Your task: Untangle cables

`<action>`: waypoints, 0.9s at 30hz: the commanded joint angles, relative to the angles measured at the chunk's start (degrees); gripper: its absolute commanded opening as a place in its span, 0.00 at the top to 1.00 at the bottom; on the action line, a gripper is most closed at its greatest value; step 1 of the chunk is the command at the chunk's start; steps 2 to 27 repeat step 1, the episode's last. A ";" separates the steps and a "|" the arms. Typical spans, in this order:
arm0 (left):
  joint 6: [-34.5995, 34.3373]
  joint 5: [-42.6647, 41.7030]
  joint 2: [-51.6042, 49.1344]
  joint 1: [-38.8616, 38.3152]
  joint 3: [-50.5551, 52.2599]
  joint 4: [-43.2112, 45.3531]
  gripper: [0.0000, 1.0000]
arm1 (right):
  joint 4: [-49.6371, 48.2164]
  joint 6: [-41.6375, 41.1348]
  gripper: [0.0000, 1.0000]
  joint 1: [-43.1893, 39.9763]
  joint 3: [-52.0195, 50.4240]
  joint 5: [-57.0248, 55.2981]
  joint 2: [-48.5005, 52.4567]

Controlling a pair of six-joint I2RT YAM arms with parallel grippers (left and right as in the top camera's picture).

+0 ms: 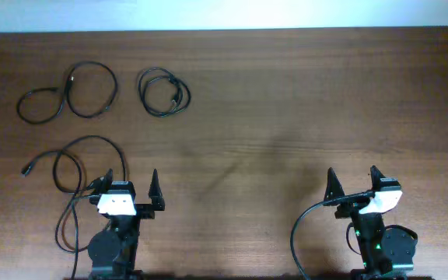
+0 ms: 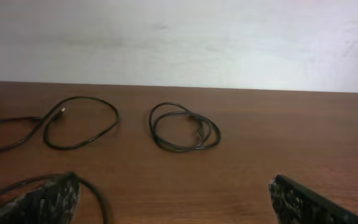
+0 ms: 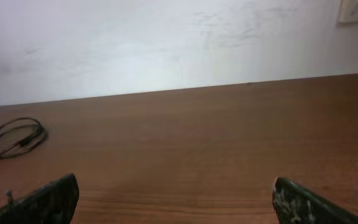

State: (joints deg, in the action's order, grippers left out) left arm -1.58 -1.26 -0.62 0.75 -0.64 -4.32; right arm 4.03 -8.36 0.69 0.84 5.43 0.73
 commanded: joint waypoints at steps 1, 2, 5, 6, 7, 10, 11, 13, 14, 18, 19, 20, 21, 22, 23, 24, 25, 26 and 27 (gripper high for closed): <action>-0.13 0.15 0.28 -0.22 0.13 -0.42 0.01 | -0.17 0.46 0.01 0.09 -0.52 0.13 -0.42; -0.13 0.15 0.28 -0.22 0.13 -0.42 0.01 | -0.17 0.46 0.01 0.09 -0.52 0.13 -0.42; -0.13 0.15 0.28 -0.22 0.13 -0.42 0.01 | -0.17 0.46 0.01 0.09 -0.52 0.13 -0.42; -0.13 0.15 0.28 -0.22 0.13 -0.42 0.01 | -0.17 0.46 0.01 0.09 -0.52 0.13 -0.42; -0.13 0.15 0.28 -0.22 0.13 -0.42 0.01 | -0.17 0.46 0.01 0.09 -0.52 0.13 -0.42; -0.13 0.15 0.28 -0.22 0.13 -0.42 0.01 | -0.17 0.46 0.01 0.09 -0.52 0.13 -0.42; -0.13 0.15 0.28 -0.22 0.13 -0.42 0.01 | -0.17 0.46 0.01 0.09 -0.52 0.13 -0.42; -0.13 0.15 0.28 -0.22 0.13 -0.42 0.01 | -0.17 0.46 0.01 0.09 -0.52 0.13 -0.42; -0.13 0.15 0.28 -0.22 0.13 -0.42 0.01 | -0.17 0.46 0.01 0.09 -0.52 0.13 -0.42; -0.13 0.15 0.28 -0.22 0.13 -0.42 0.01 | -0.17 0.46 0.01 0.09 -0.52 0.13 -0.42; -0.13 0.15 0.28 -0.22 0.13 -0.42 0.01 | -0.17 0.46 0.01 0.09 -0.52 0.13 -0.42; -0.13 0.15 0.28 -0.22 0.13 -0.42 0.01 | -0.17 0.46 0.01 0.09 -0.52 0.13 -0.42; -0.13 0.15 0.28 -0.22 0.13 -0.42 0.01 | -0.17 0.46 0.01 0.09 -0.52 0.13 -0.42; -0.13 0.15 0.28 -0.22 0.13 -0.42 0.01 | -0.17 0.46 0.01 0.09 -0.52 0.13 -0.42; -0.13 0.15 0.28 -0.22 0.13 -0.42 0.01 | -0.17 0.46 0.01 0.09 -0.52 0.13 -0.42; -0.13 0.15 0.28 -0.22 0.13 -0.42 0.01 | -0.17 0.46 0.01 0.09 -0.52 0.13 -0.42; -0.13 0.15 0.28 -0.22 0.13 -0.42 0.01 | -0.17 0.46 0.01 0.09 -0.52 0.13 -0.42; -0.13 0.15 0.28 -0.22 0.13 -0.42 0.01 | -0.17 0.46 0.01 0.09 -0.52 0.13 -0.42; -0.13 0.15 0.28 -0.22 0.13 -0.42 0.01 | -0.17 0.46 0.01 0.09 -0.52 0.13 -0.42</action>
